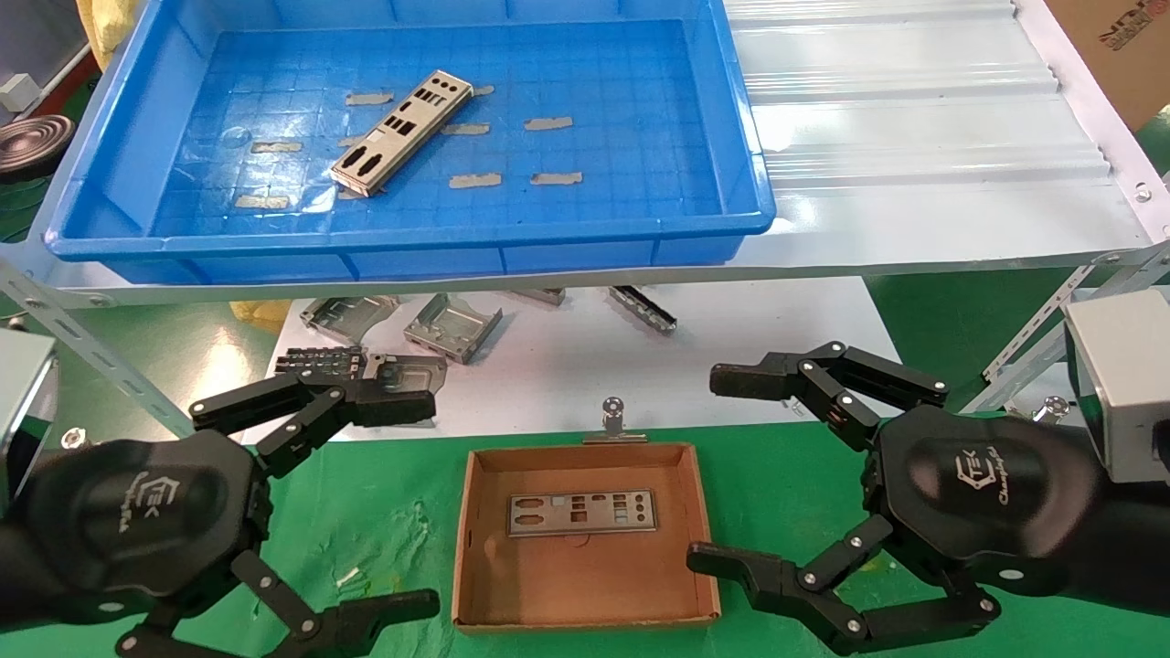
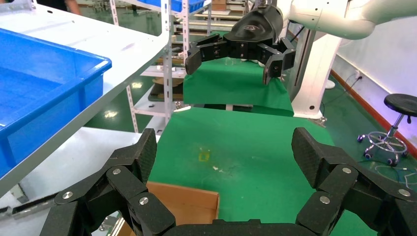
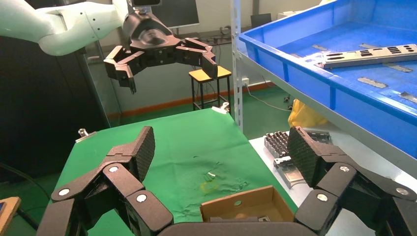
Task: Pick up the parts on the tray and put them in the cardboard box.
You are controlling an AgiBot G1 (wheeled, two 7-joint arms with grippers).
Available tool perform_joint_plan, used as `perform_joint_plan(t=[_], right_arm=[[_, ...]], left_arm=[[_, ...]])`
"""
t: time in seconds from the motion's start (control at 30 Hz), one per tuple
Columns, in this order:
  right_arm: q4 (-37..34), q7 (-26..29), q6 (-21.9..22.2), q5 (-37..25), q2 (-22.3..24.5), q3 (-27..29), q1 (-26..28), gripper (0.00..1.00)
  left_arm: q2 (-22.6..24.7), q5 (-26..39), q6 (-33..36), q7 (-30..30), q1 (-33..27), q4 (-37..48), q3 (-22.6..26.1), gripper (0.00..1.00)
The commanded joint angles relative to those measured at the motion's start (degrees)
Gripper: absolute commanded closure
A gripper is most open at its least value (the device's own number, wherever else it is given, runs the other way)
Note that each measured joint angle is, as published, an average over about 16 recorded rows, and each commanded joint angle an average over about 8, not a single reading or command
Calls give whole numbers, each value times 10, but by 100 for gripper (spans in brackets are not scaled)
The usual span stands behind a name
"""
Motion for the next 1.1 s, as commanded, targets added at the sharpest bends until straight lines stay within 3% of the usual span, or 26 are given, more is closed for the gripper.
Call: perform_joint_plan(t=[0.03, 1.1], right_arm=[[0, 0, 0, 0, 0, 0, 0, 0], [0, 0, 0, 0, 0, 0, 0, 0]], left_arm=[[0, 0, 0, 0, 0, 0, 0, 0], [0, 0, 0, 0, 0, 0, 0, 0]])
